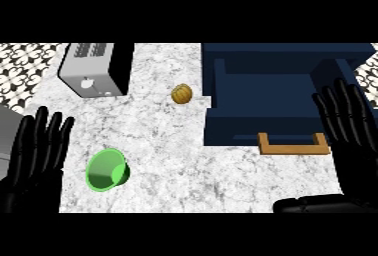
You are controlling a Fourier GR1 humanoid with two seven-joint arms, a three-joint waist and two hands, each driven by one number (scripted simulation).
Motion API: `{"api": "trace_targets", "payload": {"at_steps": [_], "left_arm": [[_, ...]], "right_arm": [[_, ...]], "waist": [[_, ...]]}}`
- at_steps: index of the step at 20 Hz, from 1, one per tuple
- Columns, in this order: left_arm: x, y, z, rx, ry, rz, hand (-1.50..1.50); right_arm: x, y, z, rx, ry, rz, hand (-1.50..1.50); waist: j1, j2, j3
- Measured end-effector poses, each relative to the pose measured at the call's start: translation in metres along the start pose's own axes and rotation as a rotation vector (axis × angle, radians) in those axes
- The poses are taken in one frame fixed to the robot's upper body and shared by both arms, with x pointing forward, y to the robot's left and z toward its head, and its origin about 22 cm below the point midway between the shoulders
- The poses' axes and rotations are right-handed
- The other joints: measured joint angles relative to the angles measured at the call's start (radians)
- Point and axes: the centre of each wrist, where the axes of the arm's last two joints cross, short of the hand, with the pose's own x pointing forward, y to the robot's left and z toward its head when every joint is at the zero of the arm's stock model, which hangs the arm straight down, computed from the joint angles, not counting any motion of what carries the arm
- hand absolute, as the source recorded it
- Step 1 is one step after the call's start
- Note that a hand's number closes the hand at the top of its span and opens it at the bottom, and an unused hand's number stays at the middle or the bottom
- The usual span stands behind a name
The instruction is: Pick up the cup, place it into the drawer and close the drawer
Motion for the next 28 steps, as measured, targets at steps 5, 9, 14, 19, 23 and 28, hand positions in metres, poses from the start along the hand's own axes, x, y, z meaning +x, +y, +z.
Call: {"api": "trace_targets", "payload": {"at_steps": [5, 9, 14, 19, 23, 28], "left_arm": [[-0.011, -0.008, -0.004, 0.001, 0.017, 0.041, -1.5], [-0.003, -0.01, 0.001, 0.007, 0.03, 0.054, -1.5], [-0.011, -0.007, -0.004, 0.02, 0.045, 0.042, -1.5], [-0.012, -0.005, -0.006, 0.04, 0.065, 0.031, -1.5], [-0.025, 0.001, 0.0, 0.058, 0.082, 0.021, -1.5], [-0.04, 0.0, 0.01, 0.085, 0.126, 0.006, -1.5]], "right_arm": [[-0.004, 0.003, -0.003, 0.006, 0.007, -0.011, -1.5], [-0.003, 0.009, -0.004, 0.0, 0.008, -0.02, -1.5], [-0.009, 0.008, -0.014, 0.009, 0.005, -0.017, -1.5], [0.002, 0.003, -0.016, 0.011, -0.001, -0.019, -1.5], [-0.002, 0.0, -0.013, 0.002, -0.001, -0.011, -1.5], [0.004, 0.002, -0.018, 0.0, 0.0, -0.012, -1.5]], "waist": [[-0.002, 0.001, 0.001], [-0.002, 0.001, 0.001], [-0.002, 0.001, 0.001], [-0.003, 0.001, 0.001], [-0.003, 0.001, 0.001], [-0.002, 0.001, 0.001]]}}
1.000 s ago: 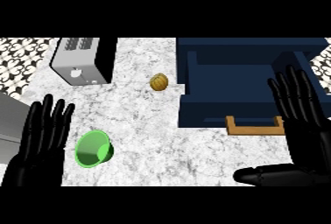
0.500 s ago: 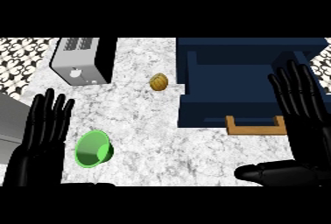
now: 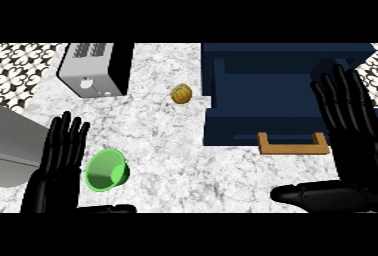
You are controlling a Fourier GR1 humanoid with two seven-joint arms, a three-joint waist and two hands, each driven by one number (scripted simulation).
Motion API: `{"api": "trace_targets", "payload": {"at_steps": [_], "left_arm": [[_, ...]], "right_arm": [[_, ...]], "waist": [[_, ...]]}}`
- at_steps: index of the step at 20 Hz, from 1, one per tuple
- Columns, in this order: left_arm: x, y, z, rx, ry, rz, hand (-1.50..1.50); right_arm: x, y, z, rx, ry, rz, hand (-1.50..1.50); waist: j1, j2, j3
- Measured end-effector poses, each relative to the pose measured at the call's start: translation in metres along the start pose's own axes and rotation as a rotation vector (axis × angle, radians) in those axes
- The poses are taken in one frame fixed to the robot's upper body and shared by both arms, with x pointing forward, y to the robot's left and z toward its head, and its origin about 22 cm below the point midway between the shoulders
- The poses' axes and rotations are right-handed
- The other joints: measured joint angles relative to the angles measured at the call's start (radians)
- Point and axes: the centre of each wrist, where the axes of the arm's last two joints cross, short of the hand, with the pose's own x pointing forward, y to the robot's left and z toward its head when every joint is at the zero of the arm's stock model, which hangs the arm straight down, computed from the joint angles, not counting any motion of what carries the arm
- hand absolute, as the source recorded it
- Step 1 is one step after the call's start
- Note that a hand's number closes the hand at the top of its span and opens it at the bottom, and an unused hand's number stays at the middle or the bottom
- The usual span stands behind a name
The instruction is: Pick up the cup, place it into the drawer and close the drawer
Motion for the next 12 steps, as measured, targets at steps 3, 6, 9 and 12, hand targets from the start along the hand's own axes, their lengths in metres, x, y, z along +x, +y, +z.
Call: {"api": "trace_targets", "payload": {"at_steps": [3, 6, 9, 12], "left_arm": [[-0.005, 0.009, 0.004, 0.012, 0.03, -0.004, -1.5], [-0.015, 0.016, 0.011, 0.029, 0.047, -0.017, -1.5], [-0.029, 0.023, 0.017, 0.056, 0.066, -0.032, -1.5], [-0.04, 0.037, 0.023, 0.082, 0.087, -0.043, -1.5]], "right_arm": [[-0.003, 0.001, 0.004, -0.002, 0.002, 0.007, -1.5], [-0.002, -0.003, 0.002, 0.001, 0.004, 0.005, -1.5], [-0.003, -0.004, 0.0, 0.0, -0.003, 0.002, -1.5], [-0.003, -0.007, -0.001, 0.003, -0.001, -0.003, -1.5]], "waist": [[0.0, 0.0, 0.0], [0.001, 0.0, 0.0], [0.001, 0.0, 0.0], [0.001, 0.0, 0.0]]}}
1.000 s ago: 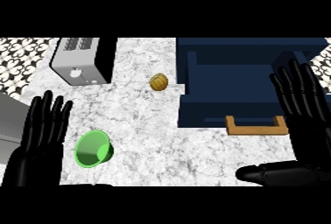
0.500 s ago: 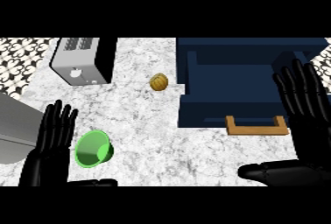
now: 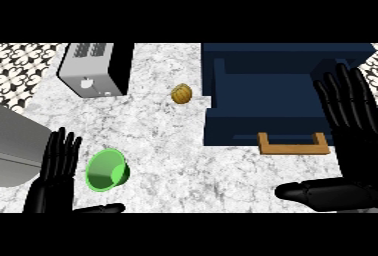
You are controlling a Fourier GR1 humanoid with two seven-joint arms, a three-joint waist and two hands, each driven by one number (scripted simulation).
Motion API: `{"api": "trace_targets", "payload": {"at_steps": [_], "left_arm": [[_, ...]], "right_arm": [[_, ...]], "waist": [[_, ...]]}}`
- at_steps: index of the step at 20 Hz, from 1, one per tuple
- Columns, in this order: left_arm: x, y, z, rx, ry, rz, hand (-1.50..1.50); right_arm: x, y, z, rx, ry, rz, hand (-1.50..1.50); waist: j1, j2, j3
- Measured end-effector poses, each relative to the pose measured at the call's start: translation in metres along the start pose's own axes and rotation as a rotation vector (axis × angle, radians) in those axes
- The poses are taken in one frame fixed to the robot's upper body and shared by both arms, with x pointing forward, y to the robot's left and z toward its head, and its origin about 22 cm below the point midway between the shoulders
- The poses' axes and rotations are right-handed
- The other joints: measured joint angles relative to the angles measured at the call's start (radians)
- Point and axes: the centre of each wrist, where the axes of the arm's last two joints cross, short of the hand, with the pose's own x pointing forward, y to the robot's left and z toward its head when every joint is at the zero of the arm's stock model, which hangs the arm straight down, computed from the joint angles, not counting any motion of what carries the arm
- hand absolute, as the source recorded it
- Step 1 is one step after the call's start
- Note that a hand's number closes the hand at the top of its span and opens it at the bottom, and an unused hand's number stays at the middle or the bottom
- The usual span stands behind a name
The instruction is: Pick up the cup, place it into the drawer and close the drawer
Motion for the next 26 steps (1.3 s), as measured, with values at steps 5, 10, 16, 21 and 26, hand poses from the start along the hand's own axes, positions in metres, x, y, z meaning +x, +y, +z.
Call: {"api": "trace_targets", "payload": {"at_steps": [5, 10, 16, 21, 26], "left_arm": [[-0.021, 0.01, 0.0, 0.008, 0.023, -0.022, -1.5], [-0.044, 0.015, 0.003, 0.008, 0.047, -0.022, -1.5], [-0.074, 0.035, 0.007, 0.016, 0.068, -0.026, -1.5], [-0.095, 0.035, 0.014, 0.033, 0.073, -0.02, -1.5], [-0.11, 0.039, 0.007, 0.051, 0.072, -0.016, -1.5]], "right_arm": [[-0.005, 0.0, -0.001, 0.013, 0.001, 0.001, -1.5], [-0.007, -0.001, -0.003, 0.01, 0.001, -0.003, -1.5], [-0.002, 0.0, 0.0, 0.011, 0.001, -0.004, -1.5], [-0.003, -0.005, 0.003, 0.018, 0.006, 0.0, -1.5], [-0.001, -0.003, 0.004, 0.023, 0.004, -0.005, -1.5]], "waist": [[-0.001, 0.0, 0.0], [-0.001, 0.0, 0.0], [-0.002, 0.0, 0.0], [-0.002, 0.0, 0.0], [-0.003, 0.0, 0.0]]}}
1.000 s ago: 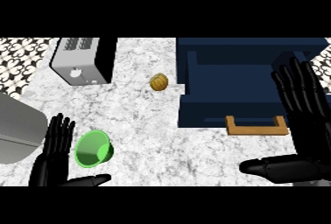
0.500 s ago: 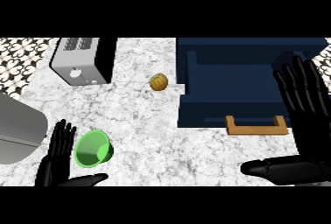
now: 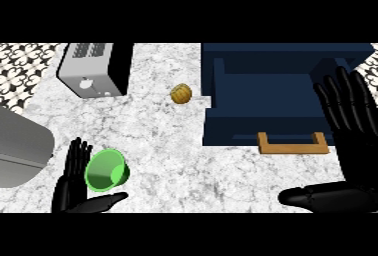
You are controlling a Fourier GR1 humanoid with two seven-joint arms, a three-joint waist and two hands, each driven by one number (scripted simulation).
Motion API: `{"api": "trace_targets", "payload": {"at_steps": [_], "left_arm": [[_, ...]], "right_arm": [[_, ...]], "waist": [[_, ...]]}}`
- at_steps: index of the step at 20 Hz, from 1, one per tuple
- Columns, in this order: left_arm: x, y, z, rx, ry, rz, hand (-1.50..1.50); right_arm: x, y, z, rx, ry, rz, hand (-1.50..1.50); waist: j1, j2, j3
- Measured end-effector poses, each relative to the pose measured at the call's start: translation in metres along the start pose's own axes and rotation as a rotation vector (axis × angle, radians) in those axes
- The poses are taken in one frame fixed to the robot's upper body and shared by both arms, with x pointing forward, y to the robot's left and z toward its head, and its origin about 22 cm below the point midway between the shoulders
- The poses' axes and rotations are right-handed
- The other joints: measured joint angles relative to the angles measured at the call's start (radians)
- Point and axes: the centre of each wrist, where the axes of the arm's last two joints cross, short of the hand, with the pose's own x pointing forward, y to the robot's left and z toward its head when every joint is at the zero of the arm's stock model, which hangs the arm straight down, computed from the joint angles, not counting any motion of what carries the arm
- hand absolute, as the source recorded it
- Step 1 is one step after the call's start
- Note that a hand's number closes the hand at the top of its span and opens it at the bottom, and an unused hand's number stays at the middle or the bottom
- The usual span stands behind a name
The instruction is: Pick up the cup, place it into the drawer and close the drawer
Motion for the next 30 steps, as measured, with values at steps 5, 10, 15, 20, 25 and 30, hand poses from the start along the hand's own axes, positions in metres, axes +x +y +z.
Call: {"api": "trace_targets", "payload": {"at_steps": [5, 10, 15, 20, 25, 30], "left_arm": [[-0.012, 0.011, 0.001, 0.003, 0.011, -0.004, -1.5], [-0.023, 0.016, 0.001, -0.003, 0.019, -0.009, -1.5], [-0.032, 0.015, 0.0, -0.023, 0.017, 0.006, -1.5], [-0.04, 0.016, -0.009, -0.027, 0.007, 0.029, -1.5], [-0.053, 0.007, -0.01, -0.023, 0.005, 0.064, -1.5], [-0.058, 0.01, -0.016, -0.039, 0.012, 0.12, -1.5]], "right_arm": [[0.007, 0.0, 0.0, -0.004, -0.002, 0.002, -1.5], [0.011, 0.006, 0.005, 0.006, 0.003, -0.005, -1.5], [0.011, 0.007, 0.009, 0.005, -0.002, -0.001, -1.5], [0.015, -0.003, 0.005, 0.006, -0.002, -0.006, -1.5], [0.013, 0.005, 0.004, 0.015, 0.005, -0.003, -1.5], [0.013, 0.002, 0.001, 0.013, 0.002, -0.006, -1.5]], "waist": [[0.0, 0.0, 0.0], [0.0, 0.0, 0.0], [0.0, 0.0, 0.0], [-0.001, 0.0, 0.0], [-0.001, 0.0, 0.0], [-0.001, 0.0, 0.0]]}}
